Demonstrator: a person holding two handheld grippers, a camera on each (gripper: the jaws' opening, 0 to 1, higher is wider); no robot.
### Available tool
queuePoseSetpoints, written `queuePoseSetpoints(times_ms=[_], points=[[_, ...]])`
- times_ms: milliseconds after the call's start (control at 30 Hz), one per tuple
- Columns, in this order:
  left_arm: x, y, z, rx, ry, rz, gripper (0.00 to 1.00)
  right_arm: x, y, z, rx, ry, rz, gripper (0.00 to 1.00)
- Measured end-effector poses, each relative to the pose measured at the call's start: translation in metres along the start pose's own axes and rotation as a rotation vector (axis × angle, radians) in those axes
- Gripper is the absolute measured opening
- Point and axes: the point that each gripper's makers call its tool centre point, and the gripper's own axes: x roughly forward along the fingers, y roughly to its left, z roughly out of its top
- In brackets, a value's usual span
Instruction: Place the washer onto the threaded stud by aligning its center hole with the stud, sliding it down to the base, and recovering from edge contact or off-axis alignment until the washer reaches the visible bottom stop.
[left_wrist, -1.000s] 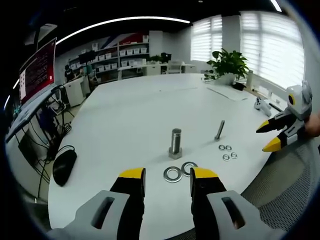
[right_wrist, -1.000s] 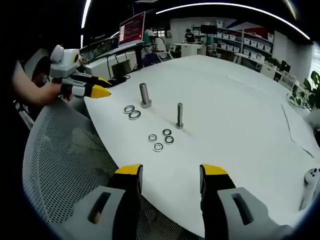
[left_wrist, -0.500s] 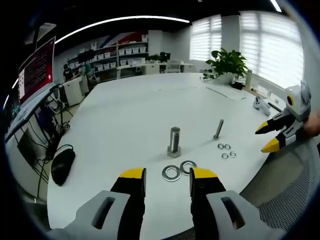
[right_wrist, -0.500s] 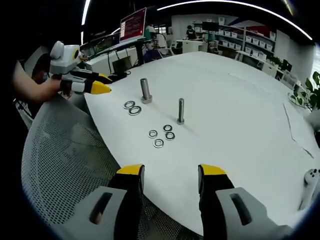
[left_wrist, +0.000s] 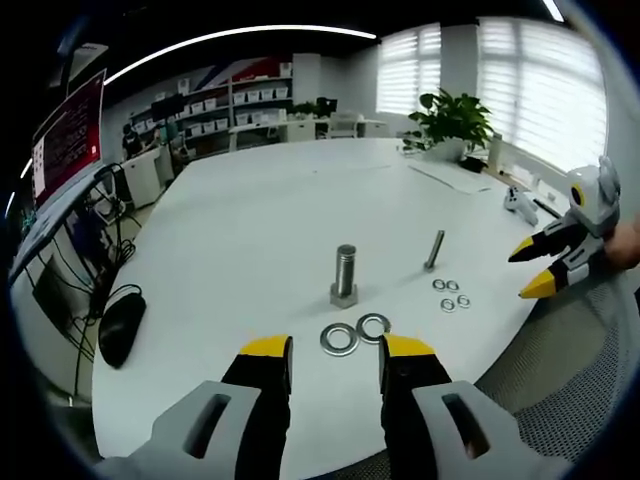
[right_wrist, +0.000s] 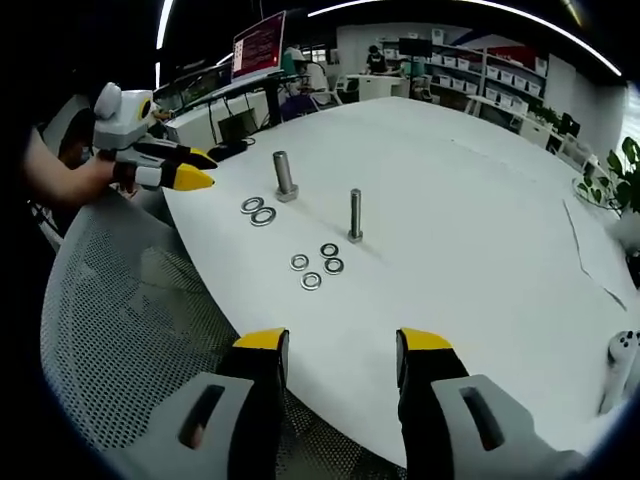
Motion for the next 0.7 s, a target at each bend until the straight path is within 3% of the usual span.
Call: queuePoseSetpoints(times_ms=[200, 300, 700], points=[[0.000, -0.001, -0.001, 0.005, 0.006, -0.003, 0.31, 0.001, 0.001, -0.001, -0.008, 0.004, 0.005, 0.46], [0.001, 0.000, -0.002, 0.003, 0.013, 0.002, 0.31, -0.002, -0.002, 0.004, -0.006, -0.028, -0.008, 0.46], [0.004, 0.001, -0.015, 0.025, 0.088, 0.006, 0.31, -0.004, -0.001, 0.010, 0.009, -0.050, -0.004, 0.40]])
